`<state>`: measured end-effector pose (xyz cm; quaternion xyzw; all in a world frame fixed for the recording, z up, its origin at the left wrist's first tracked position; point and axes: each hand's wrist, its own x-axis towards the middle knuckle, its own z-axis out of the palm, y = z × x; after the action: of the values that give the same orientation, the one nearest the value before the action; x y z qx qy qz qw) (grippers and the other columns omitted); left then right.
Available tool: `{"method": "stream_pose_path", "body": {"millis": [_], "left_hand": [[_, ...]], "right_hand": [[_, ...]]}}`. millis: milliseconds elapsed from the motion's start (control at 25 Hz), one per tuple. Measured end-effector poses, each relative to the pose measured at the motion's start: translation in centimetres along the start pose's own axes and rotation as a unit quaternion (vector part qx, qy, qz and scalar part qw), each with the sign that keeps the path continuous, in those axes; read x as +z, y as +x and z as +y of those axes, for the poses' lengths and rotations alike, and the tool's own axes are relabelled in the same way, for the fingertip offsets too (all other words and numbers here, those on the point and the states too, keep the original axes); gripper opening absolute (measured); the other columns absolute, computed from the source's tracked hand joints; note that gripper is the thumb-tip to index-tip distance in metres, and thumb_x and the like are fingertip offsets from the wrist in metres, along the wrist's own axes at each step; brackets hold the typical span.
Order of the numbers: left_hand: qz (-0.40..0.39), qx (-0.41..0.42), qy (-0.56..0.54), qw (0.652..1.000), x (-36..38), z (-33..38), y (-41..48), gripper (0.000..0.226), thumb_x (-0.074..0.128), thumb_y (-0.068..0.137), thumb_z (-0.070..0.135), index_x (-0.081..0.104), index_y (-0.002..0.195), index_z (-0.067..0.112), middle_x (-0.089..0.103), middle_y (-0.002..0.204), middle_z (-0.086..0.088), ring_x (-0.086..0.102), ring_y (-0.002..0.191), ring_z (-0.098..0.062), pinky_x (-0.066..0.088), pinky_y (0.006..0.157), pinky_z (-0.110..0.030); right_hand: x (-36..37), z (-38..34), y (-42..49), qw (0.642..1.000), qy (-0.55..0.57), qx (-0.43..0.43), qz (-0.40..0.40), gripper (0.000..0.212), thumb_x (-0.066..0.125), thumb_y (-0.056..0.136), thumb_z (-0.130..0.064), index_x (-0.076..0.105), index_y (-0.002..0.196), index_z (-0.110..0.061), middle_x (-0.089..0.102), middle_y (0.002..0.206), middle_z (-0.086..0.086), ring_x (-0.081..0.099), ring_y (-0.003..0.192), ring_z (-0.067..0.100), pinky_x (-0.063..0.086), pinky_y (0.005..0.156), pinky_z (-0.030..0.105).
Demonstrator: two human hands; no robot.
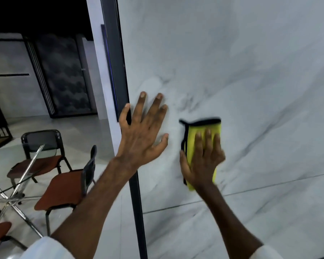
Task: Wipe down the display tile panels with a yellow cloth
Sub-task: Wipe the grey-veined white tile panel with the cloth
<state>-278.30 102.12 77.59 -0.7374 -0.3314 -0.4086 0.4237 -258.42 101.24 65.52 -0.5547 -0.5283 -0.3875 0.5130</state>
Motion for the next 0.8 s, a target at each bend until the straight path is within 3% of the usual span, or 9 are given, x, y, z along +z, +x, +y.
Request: {"method": "stream_pose_path", "body": {"millis": [120, 200, 280, 400, 560, 720, 800], "left_hand": [[0.064, 0.017, -0.043, 0.997, -3.1, -1.1, 4.8, 0.065, 0.057, 0.095, 0.048, 0.053, 0.153, 0.019, 0.032, 0.168, -0.008, 0.027, 0.157, -0.029, 0.005, 0.119, -0.060], [0.112, 0.009, -0.029, 0.993, -5.1, -3.6, 10.7, 0.065, 0.054, 0.098, 0.049, 0.050, 0.154, 0.017, 0.032, 0.168, -0.011, 0.028, 0.156, -0.030, 0.006, 0.120, -0.059], [0.108, -0.005, -0.001, 0.994, -6.2, -6.4, 16.0, 0.068, 0.050, 0.099, 0.050, 0.045, 0.157, 0.015, 0.026, 0.170, -0.012, 0.023, 0.158, -0.031, 0.007, 0.120, -0.062], [0.058, -0.006, 0.059, 0.997, -5.6, -8.6, 19.0, 0.073, 0.042, 0.100, 0.052, 0.036, 0.160, 0.012, 0.018, 0.173, -0.010, 0.015, 0.160, -0.034, 0.003, 0.120, -0.067], [0.051, 0.009, 0.127, 0.991, -4.5, -8.8, 18.9, 0.076, 0.032, 0.102, 0.052, 0.024, 0.164, 0.009, 0.012, 0.174, -0.009, 0.007, 0.161, -0.036, -0.011, 0.121, -0.066], [0.058, 0.008, 0.135, 0.989, -4.6, -8.4, 18.9, 0.074, 0.033, 0.102, 0.051, 0.028, 0.163, 0.009, 0.014, 0.174, -0.009, 0.009, 0.161, -0.036, -0.008, 0.122, -0.066], [0.072, 0.008, 0.133, 0.989, -4.6, -8.5, 18.9, 0.073, 0.034, 0.102, 0.051, 0.031, 0.162, 0.009, 0.018, 0.173, -0.009, 0.012, 0.160, -0.035, -0.008, 0.123, -0.065]], "right_hand": [[-2.1, -2.0, 14.4, 0.997, 0.002, -0.005, 0.072, 0.071, 0.051, 0.101, -0.054, 0.038, 0.159, -0.016, 0.036, 0.165, 0.015, 0.031, 0.153, 0.040, 0.035, 0.106, 0.058], [-3.6, -3.3, 22.9, 0.996, 0.002, 0.000, 0.086, 0.073, 0.050, 0.099, -0.057, 0.037, 0.161, -0.020, 0.032, 0.168, 0.010, 0.028, 0.155, 0.035, 0.036, 0.104, 0.053], [-4.6, -3.6, 28.3, 0.996, 0.001, -0.003, 0.085, 0.075, 0.048, 0.099, -0.059, 0.033, 0.163, -0.023, 0.027, 0.171, 0.006, 0.024, 0.157, 0.031, 0.037, 0.102, 0.051], [-4.6, -3.1, 28.1, 0.995, -0.008, -0.017, 0.094, 0.073, 0.045, 0.101, -0.059, 0.032, 0.163, -0.023, 0.026, 0.171, 0.005, 0.024, 0.158, 0.030, 0.038, 0.101, 0.053], [-3.5, -2.5, 24.3, 0.994, -0.017, -0.033, 0.099, 0.072, 0.045, 0.101, -0.056, 0.034, 0.162, -0.021, 0.028, 0.170, 0.008, 0.026, 0.156, 0.034, 0.033, 0.099, 0.053], [-4.6, -3.8, 34.8, 0.988, -0.016, -0.078, 0.132, 0.073, 0.047, 0.097, -0.059, 0.041, 0.159, -0.020, 0.039, 0.165, 0.009, 0.037, 0.150, 0.037, 0.038, 0.096, 0.055], [-5.9, -4.8, 41.5, 0.990, -0.012, -0.082, 0.112, 0.077, 0.041, 0.096, -0.063, 0.039, 0.160, -0.021, 0.037, 0.166, 0.009, 0.034, 0.151, 0.038, 0.038, 0.098, 0.057]]}}
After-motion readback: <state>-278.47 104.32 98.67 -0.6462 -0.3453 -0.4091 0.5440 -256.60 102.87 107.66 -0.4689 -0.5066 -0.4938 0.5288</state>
